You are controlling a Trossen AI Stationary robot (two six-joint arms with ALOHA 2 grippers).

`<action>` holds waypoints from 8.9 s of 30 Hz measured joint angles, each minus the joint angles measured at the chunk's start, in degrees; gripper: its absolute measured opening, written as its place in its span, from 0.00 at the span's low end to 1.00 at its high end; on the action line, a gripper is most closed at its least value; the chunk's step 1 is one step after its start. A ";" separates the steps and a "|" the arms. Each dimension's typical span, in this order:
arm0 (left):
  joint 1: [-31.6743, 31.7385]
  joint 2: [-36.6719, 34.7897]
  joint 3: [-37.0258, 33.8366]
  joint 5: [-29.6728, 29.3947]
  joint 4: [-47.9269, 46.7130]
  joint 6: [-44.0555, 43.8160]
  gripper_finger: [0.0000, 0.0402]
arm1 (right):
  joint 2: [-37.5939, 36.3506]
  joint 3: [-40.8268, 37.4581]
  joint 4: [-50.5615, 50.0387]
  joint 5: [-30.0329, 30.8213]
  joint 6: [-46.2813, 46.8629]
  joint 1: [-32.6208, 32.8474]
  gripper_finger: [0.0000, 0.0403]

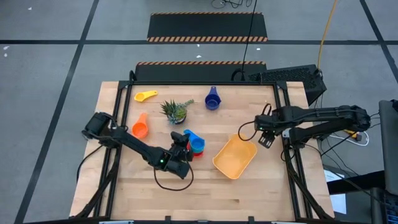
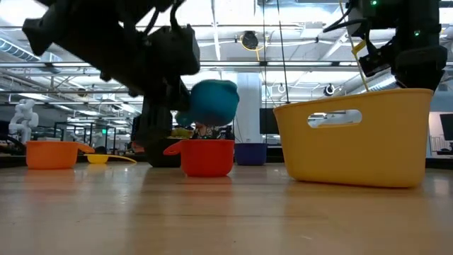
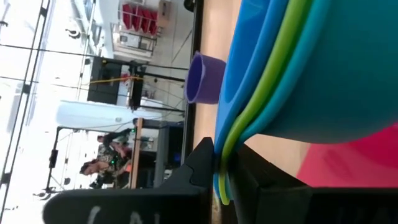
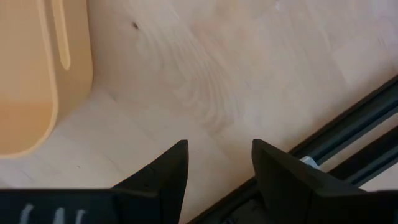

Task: Nest measuring cups in basket
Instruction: Stack the measuring cups on the red measuring cup, then stack the measuring cups on the orange measuring cup

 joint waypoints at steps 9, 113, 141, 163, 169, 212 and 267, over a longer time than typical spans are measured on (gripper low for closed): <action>-1.53 4.31 0.00 -2.37 -0.20 -6.45 0.07 | -2.12 0.00 0.06 -0.04 1.09 0.00 0.42; -0.89 -7.02 1.35 27.17 -26.94 -2.99 0.40 | 1.26 4.15 45.85 3.26 -34.73 9.71 0.42; 10.72 -24.28 2.80 45.10 -52.46 1.41 0.40 | 1.28 4.11 43.17 1.76 -27.10 9.75 0.42; 16.90 -14.17 16.20 62.58 -43.32 13.54 0.61 | 1.26 4.02 42.26 -1.55 -20.46 9.79 0.42; 17.13 -8.19 21.23 59.14 -47.62 9.51 0.83 | 1.24 4.02 41.66 -1.45 -21.32 11.55 0.42; 18.64 -0.28 22.51 66.33 -45.11 15.80 0.97 | 1.28 4.02 40.15 -2.93 -25.57 11.63 0.42; 14.40 4.42 22.49 63.59 -46.72 11.56 0.50 | 1.26 4.02 38.89 -2.89 -22.93 11.61 0.42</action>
